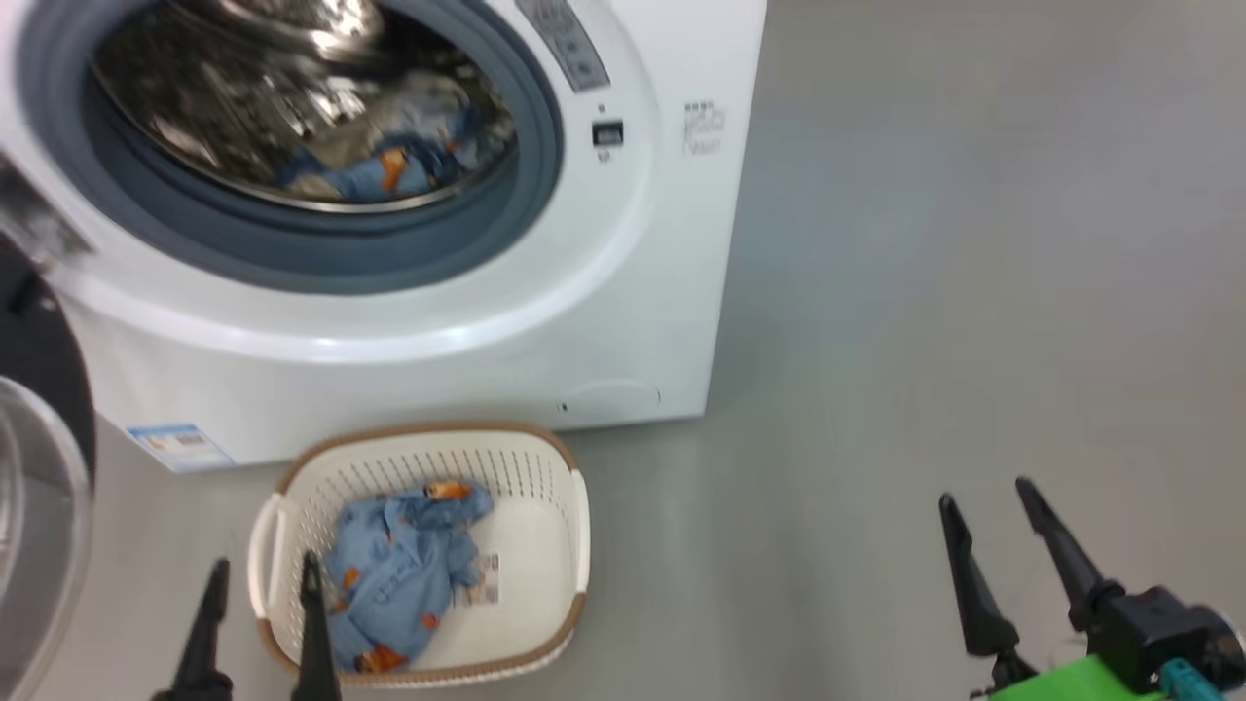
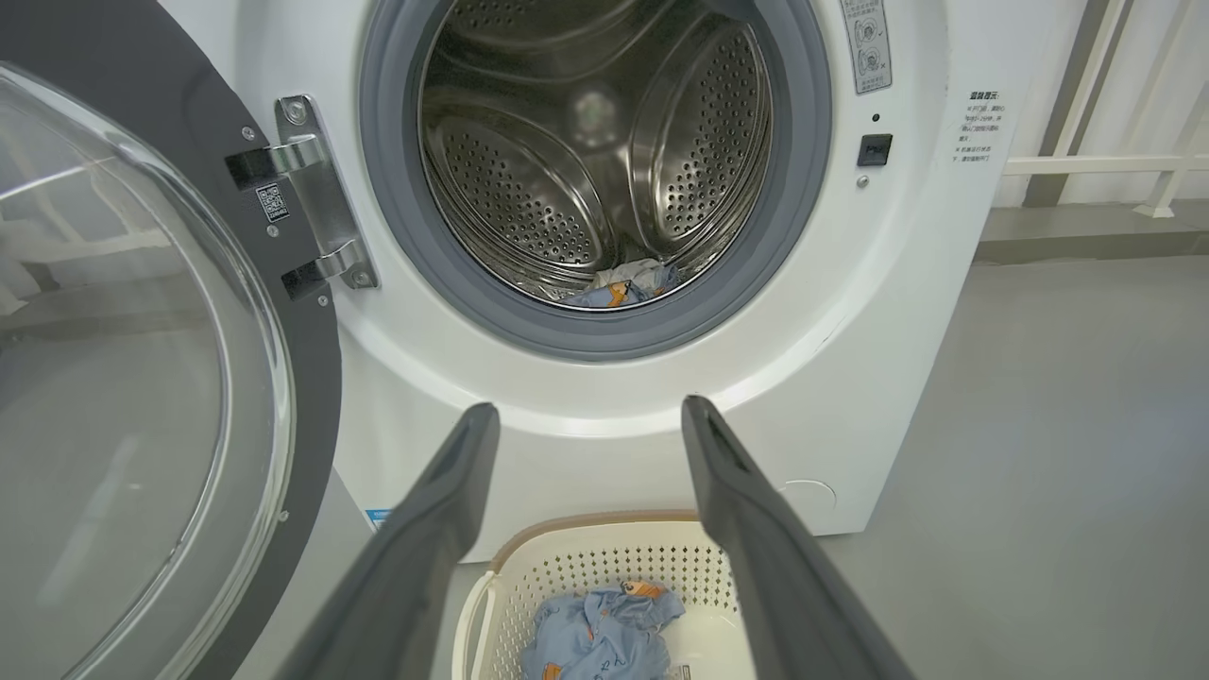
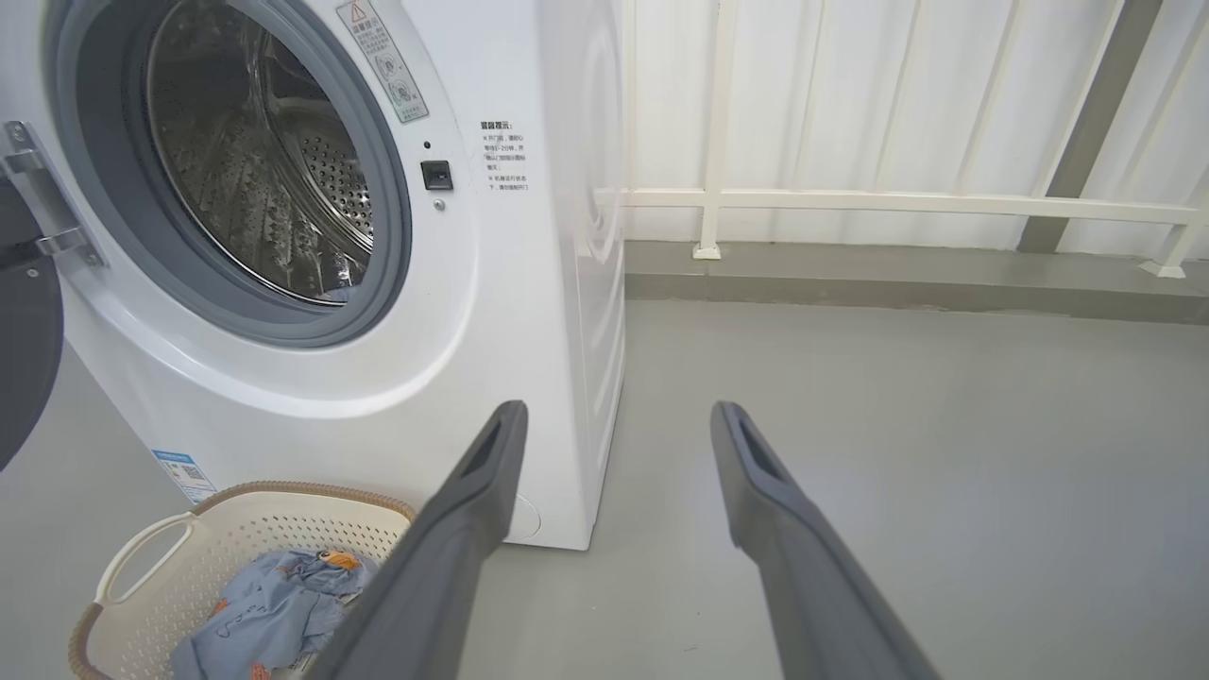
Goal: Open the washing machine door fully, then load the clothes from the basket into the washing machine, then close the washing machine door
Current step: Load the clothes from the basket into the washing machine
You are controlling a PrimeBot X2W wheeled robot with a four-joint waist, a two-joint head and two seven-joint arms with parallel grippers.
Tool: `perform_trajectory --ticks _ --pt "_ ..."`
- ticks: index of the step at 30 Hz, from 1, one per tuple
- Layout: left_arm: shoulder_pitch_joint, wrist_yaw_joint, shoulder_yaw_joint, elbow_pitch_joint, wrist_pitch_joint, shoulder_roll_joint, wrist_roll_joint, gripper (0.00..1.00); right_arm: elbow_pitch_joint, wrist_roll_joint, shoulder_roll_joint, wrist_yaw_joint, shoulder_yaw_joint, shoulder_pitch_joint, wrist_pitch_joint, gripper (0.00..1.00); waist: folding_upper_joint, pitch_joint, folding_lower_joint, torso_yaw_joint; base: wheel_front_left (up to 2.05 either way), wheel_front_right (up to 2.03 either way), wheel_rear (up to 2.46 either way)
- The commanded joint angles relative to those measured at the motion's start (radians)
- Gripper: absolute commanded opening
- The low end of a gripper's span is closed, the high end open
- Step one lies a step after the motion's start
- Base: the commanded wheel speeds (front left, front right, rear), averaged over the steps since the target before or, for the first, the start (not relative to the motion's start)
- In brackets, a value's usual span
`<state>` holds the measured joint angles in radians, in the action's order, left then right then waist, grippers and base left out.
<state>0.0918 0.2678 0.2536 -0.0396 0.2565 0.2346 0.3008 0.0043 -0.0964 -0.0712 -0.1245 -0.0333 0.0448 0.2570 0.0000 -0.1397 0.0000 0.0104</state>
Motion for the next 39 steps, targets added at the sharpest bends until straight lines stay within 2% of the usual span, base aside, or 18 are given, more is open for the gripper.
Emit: perform_trajectory --ticks 1,9,21,39 --pt "-0.001 -0.012 -0.032 -0.006 0.005 0.006 -0.003 1.0 -0.016 0.01 -0.005 -0.006 0.034 0.014 0.005 1.0 0.0 0.111 0.0 0.028 0.0 0.0 0.0" --pt "0.033 -0.056 -0.031 0.036 0.005 -0.006 -0.004 1.0 -0.026 0.007 0.0 -0.006 0.048 0.06 -0.007 1.0 0.0 0.167 0.0 0.025 0.0 0.0 0.0" --pt "0.039 -0.09 -0.048 0.069 0.005 -0.016 -0.01 1.0 -0.046 0.005 0.008 -0.006 0.048 0.087 -0.028 1.0 0.0 0.191 0.0 0.017 0.0 0.0 0.0" --pt "0.024 -0.102 -0.058 0.094 0.005 -0.038 -0.027 1.0 -0.052 0.0 0.013 -0.006 0.045 0.083 -0.028 1.0 0.0 0.184 0.0 0.016 0.0 0.0 0.0"
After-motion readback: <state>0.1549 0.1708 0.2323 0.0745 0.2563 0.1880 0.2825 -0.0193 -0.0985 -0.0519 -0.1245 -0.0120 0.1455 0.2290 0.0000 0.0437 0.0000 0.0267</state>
